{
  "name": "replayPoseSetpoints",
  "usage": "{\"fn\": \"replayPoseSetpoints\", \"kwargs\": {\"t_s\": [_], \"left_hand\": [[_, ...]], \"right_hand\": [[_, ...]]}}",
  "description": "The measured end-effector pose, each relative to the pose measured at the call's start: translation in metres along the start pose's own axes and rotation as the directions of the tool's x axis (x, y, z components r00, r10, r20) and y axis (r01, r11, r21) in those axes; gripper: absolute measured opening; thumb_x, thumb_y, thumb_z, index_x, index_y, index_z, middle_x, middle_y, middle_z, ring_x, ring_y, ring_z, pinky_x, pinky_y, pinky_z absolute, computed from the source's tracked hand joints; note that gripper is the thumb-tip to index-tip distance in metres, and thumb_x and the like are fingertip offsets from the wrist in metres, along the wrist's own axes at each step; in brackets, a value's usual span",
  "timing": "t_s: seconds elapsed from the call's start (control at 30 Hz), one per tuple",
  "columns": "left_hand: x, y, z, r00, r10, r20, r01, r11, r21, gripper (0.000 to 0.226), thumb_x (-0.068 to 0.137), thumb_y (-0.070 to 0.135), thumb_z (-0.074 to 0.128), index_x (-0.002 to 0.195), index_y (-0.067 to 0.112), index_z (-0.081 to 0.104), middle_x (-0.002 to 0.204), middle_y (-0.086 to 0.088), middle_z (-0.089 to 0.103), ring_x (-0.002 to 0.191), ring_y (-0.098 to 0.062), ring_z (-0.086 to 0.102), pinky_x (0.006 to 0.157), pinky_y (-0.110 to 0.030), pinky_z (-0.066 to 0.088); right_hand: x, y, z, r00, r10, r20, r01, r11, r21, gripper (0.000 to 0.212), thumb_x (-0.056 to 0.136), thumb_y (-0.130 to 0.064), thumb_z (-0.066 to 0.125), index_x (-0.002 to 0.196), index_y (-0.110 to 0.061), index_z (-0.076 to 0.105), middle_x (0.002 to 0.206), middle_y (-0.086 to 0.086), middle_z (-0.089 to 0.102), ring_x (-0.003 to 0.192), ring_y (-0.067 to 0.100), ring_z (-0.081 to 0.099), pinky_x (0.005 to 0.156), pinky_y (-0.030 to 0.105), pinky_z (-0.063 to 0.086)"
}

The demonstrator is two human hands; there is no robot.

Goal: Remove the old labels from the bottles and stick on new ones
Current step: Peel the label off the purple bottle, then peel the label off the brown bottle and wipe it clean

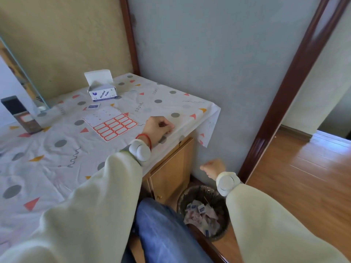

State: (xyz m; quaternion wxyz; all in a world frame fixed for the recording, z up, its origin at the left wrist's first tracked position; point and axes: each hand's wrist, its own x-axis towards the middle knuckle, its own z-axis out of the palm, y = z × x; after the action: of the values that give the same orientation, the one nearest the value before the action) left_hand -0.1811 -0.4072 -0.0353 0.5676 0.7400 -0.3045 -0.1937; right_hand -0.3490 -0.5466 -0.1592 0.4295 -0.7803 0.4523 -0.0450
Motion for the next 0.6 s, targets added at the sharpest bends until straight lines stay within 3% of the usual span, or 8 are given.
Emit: {"fn": "replayPoseSetpoints", "kwargs": {"t_s": [0.13, 0.23, 0.3, 0.37, 0.43, 0.47, 0.53, 0.6], "left_hand": [[0.0, 0.001, 0.0, 0.999, 0.022, -0.032, -0.02, 0.998, 0.062, 0.017, 0.088, 0.016, 0.068, 0.077, 0.003, 0.063, 0.062, -0.007, 0.062, 0.048, -0.016, 0.051, 0.043, -0.024, 0.046], [0.001, 0.004, -0.001, 0.994, 0.057, -0.089, -0.046, 0.991, 0.128, 0.023, 0.095, 0.021, 0.056, 0.075, 0.011, 0.055, 0.072, -0.008, 0.069, 0.059, -0.015, 0.06, 0.056, -0.027, 0.054], [0.0, 0.007, -0.003, 0.994, 0.052, -0.099, -0.041, 0.994, 0.105, 0.03, 0.099, 0.022, 0.048, 0.072, 0.01, 0.056, 0.074, -0.01, 0.07, 0.062, -0.017, 0.061, 0.067, -0.029, 0.055], [-0.004, 0.007, -0.01, 0.995, 0.038, -0.092, -0.026, 0.991, 0.128, 0.039, 0.099, 0.025, 0.048, 0.068, 0.005, 0.062, 0.065, -0.004, 0.068, 0.056, -0.011, 0.06, 0.063, -0.023, 0.054], [-0.009, 0.005, -0.012, 0.998, 0.029, -0.058, -0.021, 0.99, 0.139, 0.042, 0.097, 0.024, 0.053, 0.06, 0.005, 0.064, 0.054, 0.002, 0.063, 0.047, -0.006, 0.058, 0.054, -0.017, 0.048], [-0.012, 0.005, -0.016, 0.998, 0.039, -0.043, -0.032, 0.99, 0.14, 0.042, 0.095, 0.021, 0.056, 0.056, 0.006, 0.062, 0.052, 0.003, 0.063, 0.046, -0.006, 0.058, 0.052, -0.016, 0.047], [-0.015, 0.005, -0.023, 0.996, 0.08, -0.025, -0.075, 0.982, 0.171, 0.041, 0.092, 0.016, 0.061, 0.053, 0.004, 0.058, 0.057, -0.002, 0.064, 0.05, -0.006, 0.058, 0.055, -0.016, 0.048], [-0.021, 0.008, -0.036, 0.991, 0.131, -0.042, -0.121, 0.976, 0.181, 0.033, 0.09, 0.014, 0.065, 0.063, -0.005, 0.06, 0.063, -0.006, 0.064, 0.051, -0.002, 0.058, 0.059, -0.018, 0.049]], "right_hand": [[-0.003, -0.012, -0.003, 0.996, -0.037, -0.087, 0.04, 0.999, 0.027, 0.035, 0.092, -0.026, 0.055, 0.061, -0.011, 0.049, 0.06, 0.004, 0.046, 0.063, 0.02, 0.048, 0.07, 0.033, 0.04], [-0.009, -0.033, -0.008, 0.985, -0.095, -0.147, 0.124, 0.971, 0.204, 0.04, 0.095, -0.026, 0.052, 0.06, -0.007, 0.052, 0.059, 0.006, 0.042, 0.059, 0.019, 0.041, 0.062, 0.03, 0.035], [-0.014, -0.049, -0.01, 0.974, -0.158, -0.161, 0.198, 0.942, 0.271, 0.042, 0.096, -0.028, 0.051, 0.058, -0.01, 0.045, 0.058, 0.004, 0.039, 0.058, 0.017, 0.039, 0.056, 0.027, 0.032], [-0.02, -0.066, -0.009, 0.957, -0.225, -0.18, 0.274, 0.905, 0.326, 0.044, 0.097, -0.028, 0.052, 0.057, -0.013, 0.038, 0.056, 0.002, 0.037, 0.063, 0.015, 0.042, 0.061, 0.027, 0.036], [-0.021, -0.077, -0.008, 0.935, -0.27, -0.232, 0.34, 0.87, 0.358, 0.046, 0.095, -0.027, 0.054, 0.055, -0.014, 0.037, 0.054, 0.002, 0.041, 0.071, 0.013, 0.05, 0.078, 0.032, 0.041], [-0.022, -0.084, -0.008, 0.918, -0.3, -0.258, 0.378, 0.857, 0.35, 0.046, 0.094, -0.026, 0.055, 0.053, -0.015, 0.037, 0.051, 0.0, 0.041, 0.065, 0.009, 0.049, 0.08, 0.033, 0.039], [-0.024, -0.096, -0.009, 0.893, -0.351, -0.283, 0.434, 0.837, 0.332, 0.051, 0.093, -0.027, 0.056, 0.048, -0.023, 0.032, 0.043, -0.011, 0.032, 0.046, 0.004, 0.035, 0.071, 0.03, 0.034], [-0.029, -0.113, -0.008, 0.869, -0.406, -0.285, 0.482, 0.824, 0.297, 0.053, 0.092, -0.033, 0.055, 0.045, -0.025, 0.032, 0.041, -0.01, 0.03, 0.044, 0.006, 0.031, 0.06, 0.03, 0.031]]}}
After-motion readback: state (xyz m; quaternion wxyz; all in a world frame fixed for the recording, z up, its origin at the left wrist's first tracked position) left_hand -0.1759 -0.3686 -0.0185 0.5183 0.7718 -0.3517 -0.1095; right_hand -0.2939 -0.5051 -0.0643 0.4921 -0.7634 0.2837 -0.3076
